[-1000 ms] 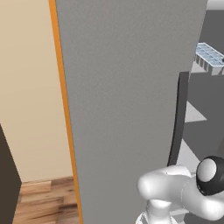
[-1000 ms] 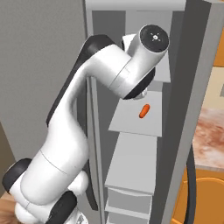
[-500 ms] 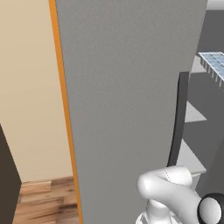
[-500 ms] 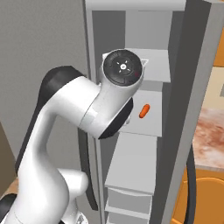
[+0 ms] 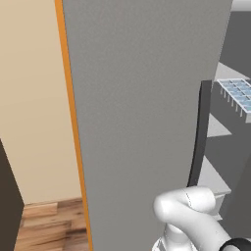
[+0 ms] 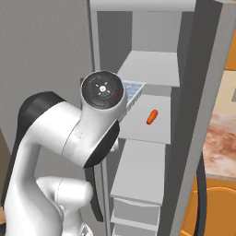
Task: Open the freezer door, pick up the ice cube tray from the freezer, and place it on the dining counter.
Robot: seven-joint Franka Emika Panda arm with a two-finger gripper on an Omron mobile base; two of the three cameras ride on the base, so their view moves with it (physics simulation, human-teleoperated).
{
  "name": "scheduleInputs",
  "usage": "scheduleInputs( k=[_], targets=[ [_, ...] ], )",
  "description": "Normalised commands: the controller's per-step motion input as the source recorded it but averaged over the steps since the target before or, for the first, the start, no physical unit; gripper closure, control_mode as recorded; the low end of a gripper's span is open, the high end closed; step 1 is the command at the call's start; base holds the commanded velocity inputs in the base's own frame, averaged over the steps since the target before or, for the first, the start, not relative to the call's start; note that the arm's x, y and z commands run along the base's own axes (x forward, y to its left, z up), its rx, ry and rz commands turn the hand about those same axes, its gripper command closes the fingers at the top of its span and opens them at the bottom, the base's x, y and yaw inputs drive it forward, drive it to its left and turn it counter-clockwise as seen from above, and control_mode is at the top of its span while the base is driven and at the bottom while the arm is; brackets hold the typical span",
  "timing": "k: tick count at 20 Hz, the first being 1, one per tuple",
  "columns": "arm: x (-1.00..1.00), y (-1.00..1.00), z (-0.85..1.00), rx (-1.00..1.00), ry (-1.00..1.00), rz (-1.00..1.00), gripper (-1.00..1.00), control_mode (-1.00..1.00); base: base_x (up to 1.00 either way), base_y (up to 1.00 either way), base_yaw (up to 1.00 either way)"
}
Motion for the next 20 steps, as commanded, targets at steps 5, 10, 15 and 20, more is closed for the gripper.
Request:
scheduleInputs(
  k=[5,10,15,20],
  targets=[
    [-0.02,0.00,-0.06,0.00,0.05,0.00,1.00,-1.00,0.00,0.00,0.00],
    [0.00,0.00,0.00,0.00,0.01,0.00,1.00,1.00,-0.11,0.00,0.00],
    [0.00,0.00,0.00,0.00,0.00,0.00,1.00,1.00,-0.91,0.00,0.00],
    [0.00,0.00,0.00,0.00,0.00,0.00,1.00,1.00,-0.98,0.13,-0.01]
  ],
)
